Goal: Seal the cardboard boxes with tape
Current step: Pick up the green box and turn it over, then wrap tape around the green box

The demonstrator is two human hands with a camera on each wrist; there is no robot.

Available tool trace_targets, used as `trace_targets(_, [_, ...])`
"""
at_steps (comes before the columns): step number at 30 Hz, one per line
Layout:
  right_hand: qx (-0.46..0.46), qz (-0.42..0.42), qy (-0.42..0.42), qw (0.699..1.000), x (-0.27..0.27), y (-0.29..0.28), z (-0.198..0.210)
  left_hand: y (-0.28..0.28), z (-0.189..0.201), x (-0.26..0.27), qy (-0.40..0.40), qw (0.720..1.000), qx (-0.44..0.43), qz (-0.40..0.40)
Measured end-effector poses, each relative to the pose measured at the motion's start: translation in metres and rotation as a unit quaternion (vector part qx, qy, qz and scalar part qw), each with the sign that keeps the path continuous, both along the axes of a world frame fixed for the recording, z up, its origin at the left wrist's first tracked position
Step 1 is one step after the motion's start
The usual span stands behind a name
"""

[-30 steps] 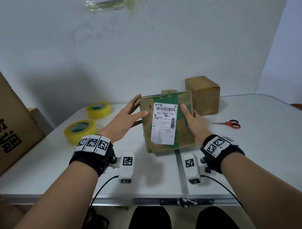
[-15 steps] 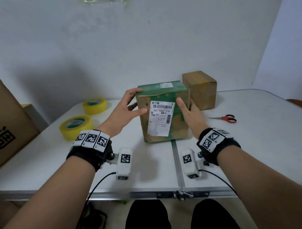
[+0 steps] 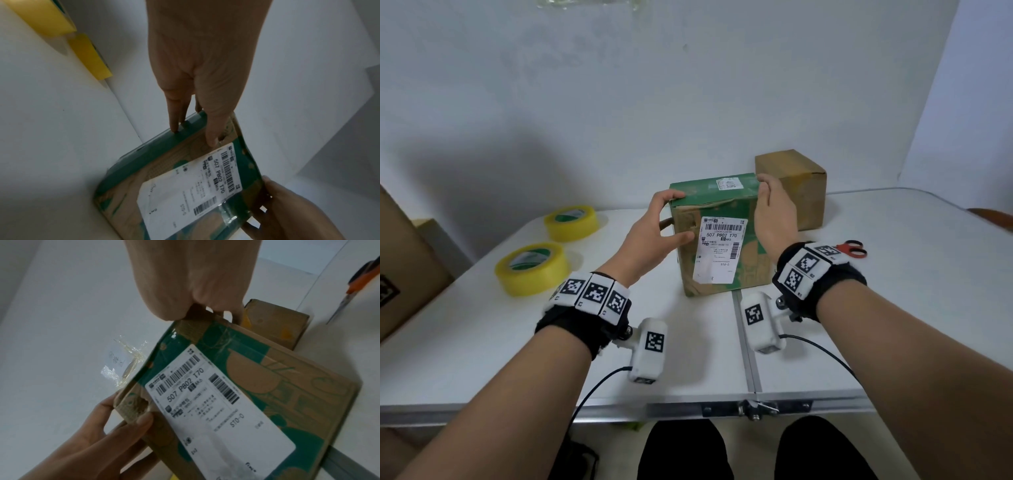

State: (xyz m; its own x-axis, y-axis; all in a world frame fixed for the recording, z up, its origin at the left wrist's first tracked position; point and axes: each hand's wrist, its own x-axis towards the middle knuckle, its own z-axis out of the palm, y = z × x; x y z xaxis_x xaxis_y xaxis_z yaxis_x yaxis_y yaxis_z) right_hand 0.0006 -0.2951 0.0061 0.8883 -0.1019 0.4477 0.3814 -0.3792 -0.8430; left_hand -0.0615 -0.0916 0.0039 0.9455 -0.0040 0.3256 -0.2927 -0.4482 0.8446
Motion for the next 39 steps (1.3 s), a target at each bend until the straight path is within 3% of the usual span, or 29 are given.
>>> trace_targets(5, [-0.083,-0.064,-0.052,0.993,-0.002,0.01,0.003,0.005,0.003,-0.006,-0.005,1.0,0.023,0.005])
trace_targets(8, [-0.099,-0.054,-0.134,0.985,-0.012,0.021,0.014,0.033,0.002,-0.007,-0.028,0.989,0.107,0.1])
trace_targets(10, [-0.104,-0.034,-0.175,0.978,-0.015,0.033,0.023,0.066,-0.001,-0.004,-0.001,0.972,0.149,0.183])
trace_targets(12, [-0.101,-0.024,-0.2,0.974,-0.018,0.047,0.032,0.107,-0.01,-0.004,0.084,0.938,0.216,0.259])
trace_targets(16, [-0.043,0.054,-0.193,0.979,-0.023,0.074,0.046,0.173,-0.038,-0.011,0.264,0.828,0.358,0.342])
trace_targets(19, [-0.039,0.103,-0.154,0.982,-0.03,0.089,0.047,0.188,-0.05,-0.017,0.279,0.784,0.439,0.337])
trace_targets(23, [-0.04,0.149,-0.079,0.985,-0.034,0.095,0.043,0.186,-0.046,-0.015,0.31,0.741,0.482,0.351])
trace_targets(26, [-0.009,0.172,-0.047,0.984,-0.031,0.089,0.041,0.177,-0.042,-0.011,0.321,0.768,0.456,0.316])
trace_targets(28, [0.022,0.167,-0.043,0.985,-0.029,0.085,0.041,0.173,-0.04,-0.01,0.285,0.816,0.387,0.321])
trace_targets(31, [0.059,0.162,-0.034,0.984,-0.026,0.082,0.043,0.162,-0.024,-0.012,0.172,0.928,0.144,0.298])
trace_targets(33, [0.06,0.166,-0.029,0.984,-0.026,0.081,0.049,0.144,-0.001,-0.018,0.09,0.971,-0.005,0.222])
trace_targets(35, [0.052,0.176,-0.022,0.983,-0.025,0.081,0.06,0.122,0.028,-0.028,0.033,0.987,-0.056,0.146])
trace_targets(39, [0.034,0.191,-0.035,0.98,-0.028,0.082,0.089,0.09,0.07,-0.043,-0.006,0.998,-0.036,0.045])
